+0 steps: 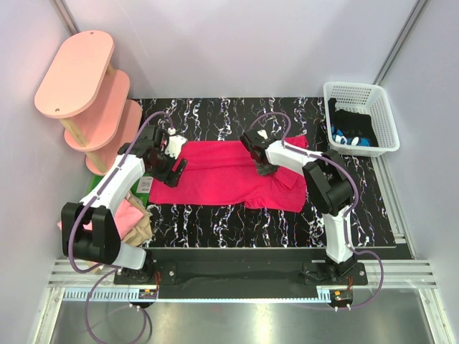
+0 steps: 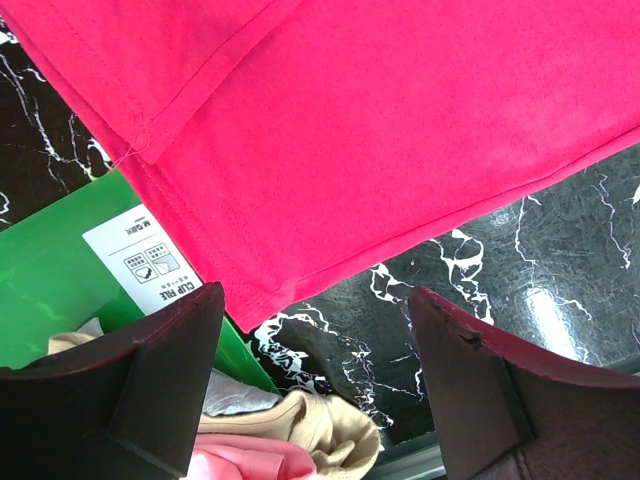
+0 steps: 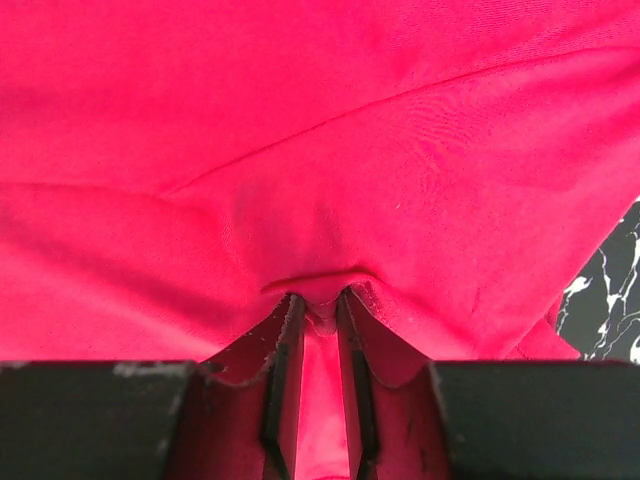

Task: Fold and stack the t-shirts
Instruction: Fold the flattened tshirt in 1/3 of the way

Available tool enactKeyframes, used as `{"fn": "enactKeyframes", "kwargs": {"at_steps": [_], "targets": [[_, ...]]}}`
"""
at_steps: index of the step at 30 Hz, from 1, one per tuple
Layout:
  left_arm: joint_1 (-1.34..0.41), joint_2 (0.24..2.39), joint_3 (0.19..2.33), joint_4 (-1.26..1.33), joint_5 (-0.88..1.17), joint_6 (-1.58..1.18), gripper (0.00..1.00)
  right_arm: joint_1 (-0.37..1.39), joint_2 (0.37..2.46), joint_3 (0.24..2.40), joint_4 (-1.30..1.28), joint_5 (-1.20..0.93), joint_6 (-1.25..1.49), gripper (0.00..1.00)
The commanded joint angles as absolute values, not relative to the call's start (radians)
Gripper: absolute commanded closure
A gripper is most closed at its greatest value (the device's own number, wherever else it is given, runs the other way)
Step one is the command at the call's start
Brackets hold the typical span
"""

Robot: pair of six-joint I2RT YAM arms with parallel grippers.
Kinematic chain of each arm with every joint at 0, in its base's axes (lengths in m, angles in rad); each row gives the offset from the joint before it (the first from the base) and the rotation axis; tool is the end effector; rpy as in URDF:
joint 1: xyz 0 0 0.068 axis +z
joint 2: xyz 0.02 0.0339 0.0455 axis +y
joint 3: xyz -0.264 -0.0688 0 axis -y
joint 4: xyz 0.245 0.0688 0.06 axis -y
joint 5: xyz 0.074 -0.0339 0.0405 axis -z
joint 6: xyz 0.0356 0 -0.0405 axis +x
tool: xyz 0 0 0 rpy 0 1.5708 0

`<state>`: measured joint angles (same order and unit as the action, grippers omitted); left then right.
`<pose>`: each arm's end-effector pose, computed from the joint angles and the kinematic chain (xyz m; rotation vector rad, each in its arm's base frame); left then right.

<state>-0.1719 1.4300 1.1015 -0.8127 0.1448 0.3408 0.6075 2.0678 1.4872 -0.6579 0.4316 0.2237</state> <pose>0.2747 -0.0529 0.2533 0.7254 2.5992 -0.1453 0.3520 0.2266 0.1608 -0.4092 2.6161 -0.3515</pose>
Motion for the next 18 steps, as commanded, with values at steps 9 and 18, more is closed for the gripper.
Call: {"fn": "enactKeyframes", "kwargs": {"at_steps": [9, 18], "targets": [[-0.172, 1.382, 1.055, -0.759, 0.123, 0.35, 0.21, 0.574, 2.048, 1.545, -0.65, 0.382, 0.235, 1.0], [-0.172, 1.384, 1.046, -0.747, 0.129, 0.345, 0.21, 0.574, 1.873, 1.484, -0.724, 0.174, 0.314, 1.0]]}}
